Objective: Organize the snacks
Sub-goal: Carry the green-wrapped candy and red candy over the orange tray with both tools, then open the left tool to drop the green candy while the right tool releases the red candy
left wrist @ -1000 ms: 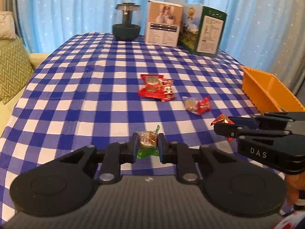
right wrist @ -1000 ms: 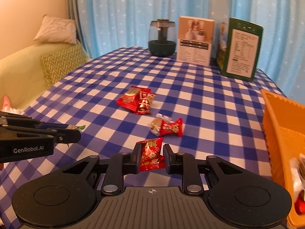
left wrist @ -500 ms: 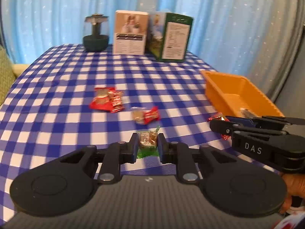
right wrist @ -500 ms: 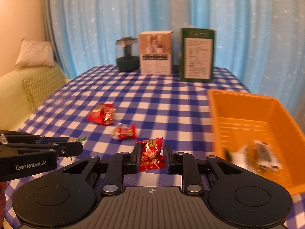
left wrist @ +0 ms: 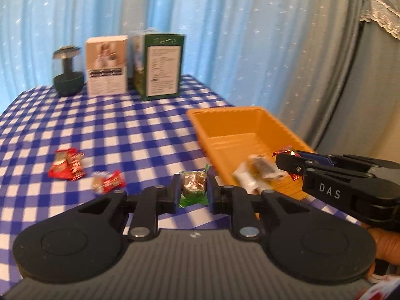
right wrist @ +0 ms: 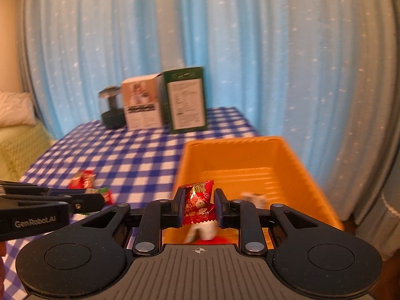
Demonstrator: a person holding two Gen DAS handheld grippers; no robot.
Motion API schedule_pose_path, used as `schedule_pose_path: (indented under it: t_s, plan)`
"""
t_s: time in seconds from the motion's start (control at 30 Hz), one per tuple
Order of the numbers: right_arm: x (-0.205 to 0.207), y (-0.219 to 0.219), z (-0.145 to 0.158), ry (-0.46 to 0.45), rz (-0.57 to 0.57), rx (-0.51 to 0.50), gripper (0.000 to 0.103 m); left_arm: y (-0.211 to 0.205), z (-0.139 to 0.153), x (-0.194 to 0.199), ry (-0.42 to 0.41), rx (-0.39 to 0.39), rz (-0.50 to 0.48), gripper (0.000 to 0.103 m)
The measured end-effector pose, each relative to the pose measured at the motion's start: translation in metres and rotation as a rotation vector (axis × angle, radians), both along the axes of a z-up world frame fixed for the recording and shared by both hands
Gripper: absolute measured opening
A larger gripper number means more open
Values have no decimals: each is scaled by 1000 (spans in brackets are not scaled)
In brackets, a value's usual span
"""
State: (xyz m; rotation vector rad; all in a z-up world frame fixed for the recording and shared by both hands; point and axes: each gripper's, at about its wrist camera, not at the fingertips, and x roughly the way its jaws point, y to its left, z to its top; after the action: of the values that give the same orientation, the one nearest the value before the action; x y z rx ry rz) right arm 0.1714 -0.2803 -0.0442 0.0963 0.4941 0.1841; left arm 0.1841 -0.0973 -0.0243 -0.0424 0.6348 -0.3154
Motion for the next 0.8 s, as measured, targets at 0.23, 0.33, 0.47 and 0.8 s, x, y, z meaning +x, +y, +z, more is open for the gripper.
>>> schedule_pose_path:
  t_s: [0.23, 0.33, 0.47, 0.8]
  plan:
    - [-1, -44, 9, -23, -83, 17, 24, -40, 11, 8, -18, -14, -59, 19]
    - [3, -56, 11, -28, -97, 30, 24, -52, 14, 12, -22, -15, -77, 19]
    - [10, -66, 11, -39, -110, 43, 24, -63, 16, 18, -22, -26, -92, 19]
    - [37, -89, 4, -8, -136, 86, 24, -79, 14, 38, -20, -23, -119, 19]
